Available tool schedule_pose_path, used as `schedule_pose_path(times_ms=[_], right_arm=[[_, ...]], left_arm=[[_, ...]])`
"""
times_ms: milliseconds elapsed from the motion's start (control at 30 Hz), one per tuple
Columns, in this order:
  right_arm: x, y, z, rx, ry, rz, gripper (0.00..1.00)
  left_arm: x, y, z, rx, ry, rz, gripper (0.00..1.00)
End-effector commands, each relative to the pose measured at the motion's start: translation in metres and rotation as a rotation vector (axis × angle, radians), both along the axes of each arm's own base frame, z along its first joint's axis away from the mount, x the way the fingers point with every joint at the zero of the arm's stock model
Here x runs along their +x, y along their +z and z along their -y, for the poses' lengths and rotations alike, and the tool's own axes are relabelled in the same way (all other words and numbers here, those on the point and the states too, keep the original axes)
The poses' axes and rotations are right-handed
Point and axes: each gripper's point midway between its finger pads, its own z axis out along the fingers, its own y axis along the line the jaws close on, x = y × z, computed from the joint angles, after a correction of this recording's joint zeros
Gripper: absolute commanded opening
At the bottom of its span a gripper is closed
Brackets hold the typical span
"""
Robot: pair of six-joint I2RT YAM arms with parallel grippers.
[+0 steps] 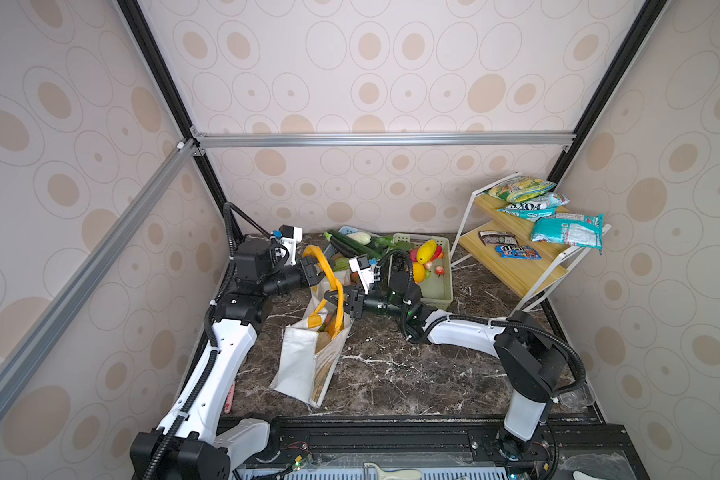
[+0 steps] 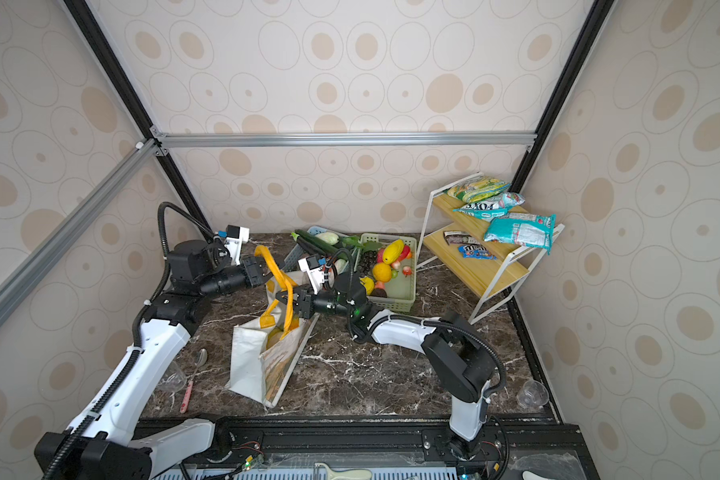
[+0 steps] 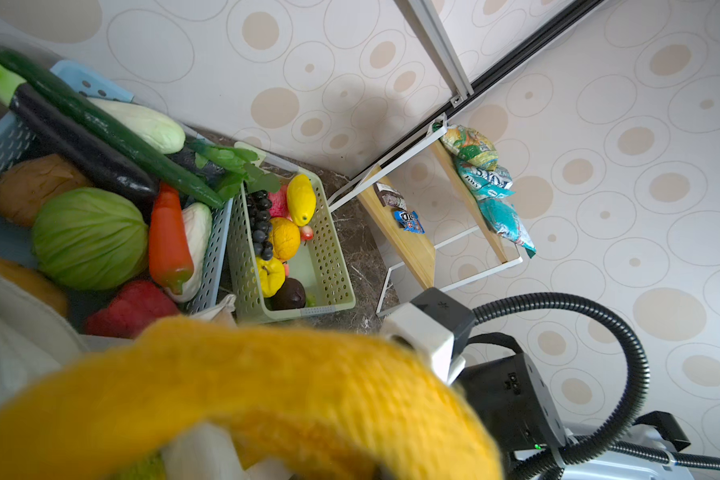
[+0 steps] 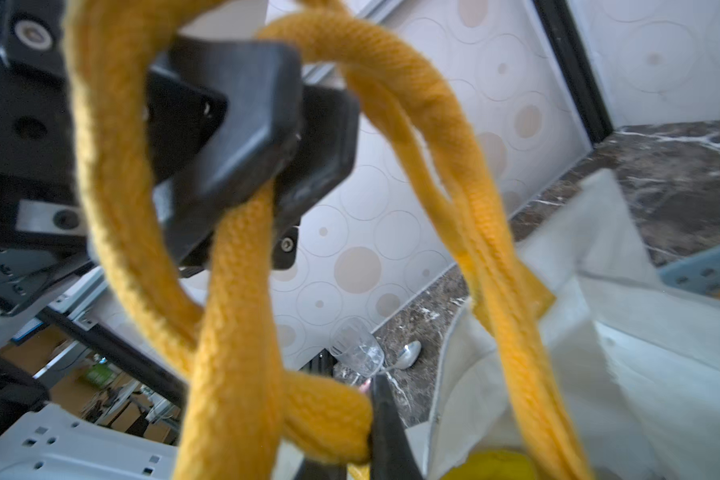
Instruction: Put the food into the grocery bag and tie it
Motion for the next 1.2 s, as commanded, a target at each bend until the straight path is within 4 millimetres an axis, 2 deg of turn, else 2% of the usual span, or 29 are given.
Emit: schedule_pose_path(times_ms=[0, 133, 233, 367, 567, 700, 800, 933, 1067, 1167], right_arm=[[0.04, -0.005, 0.033, -0.032, -0.269, -0.08, 0.05], [0.05, -0.016, 0.055, -0.09, -0.398, -0.119, 0.05], [0.057, -0.025, 0.078, -0.137, -0.524, -0.15, 0.05], [0.063, -0.032, 0.102, -0.158, -0.659, -0.174, 0.05], [0.072, -0.027, 0.129, -0.106, -0.817, -0.187, 0.05], [0.074, -0.019, 0.143, -0.064, -0.89, -0.199, 0.05], [0.074, -0.016, 0.155, -0.041, -0.938, -0.21, 0.05], [0.073, -0.009, 0.153, -0.047, -0.928, -0.207, 0.05], [0.073, -0.021, 0.16, -0.054, -0.963, -0.232, 0.05], [0.072, -0.027, 0.164, -0.08, -0.988, -0.232, 0.04]], left_arm=[[-0.003, 0.009, -0.013, 0.023, 0.006, 0.075, 0.06], [-0.002, 0.006, -0.025, 0.024, 0.03, 0.081, 0.06], [-0.002, -0.002, -0.032, 0.032, 0.04, 0.076, 0.06], [-0.001, -0.028, -0.037, 0.056, 0.036, 0.015, 0.06], [-0.002, -0.072, -0.047, 0.158, 0.075, -0.09, 0.04], [-0.004, -0.107, -0.059, 0.249, 0.108, -0.179, 0.02], [-0.007, -0.128, -0.078, 0.361, 0.182, -0.247, 0.0], [-0.01, -0.148, -0.102, 0.479, 0.277, -0.31, 0.0], [-0.011, -0.176, -0.127, 0.579, 0.376, -0.395, 0.0], [-0.014, -0.195, -0.135, 0.612, 0.404, -0.447, 0.0]])
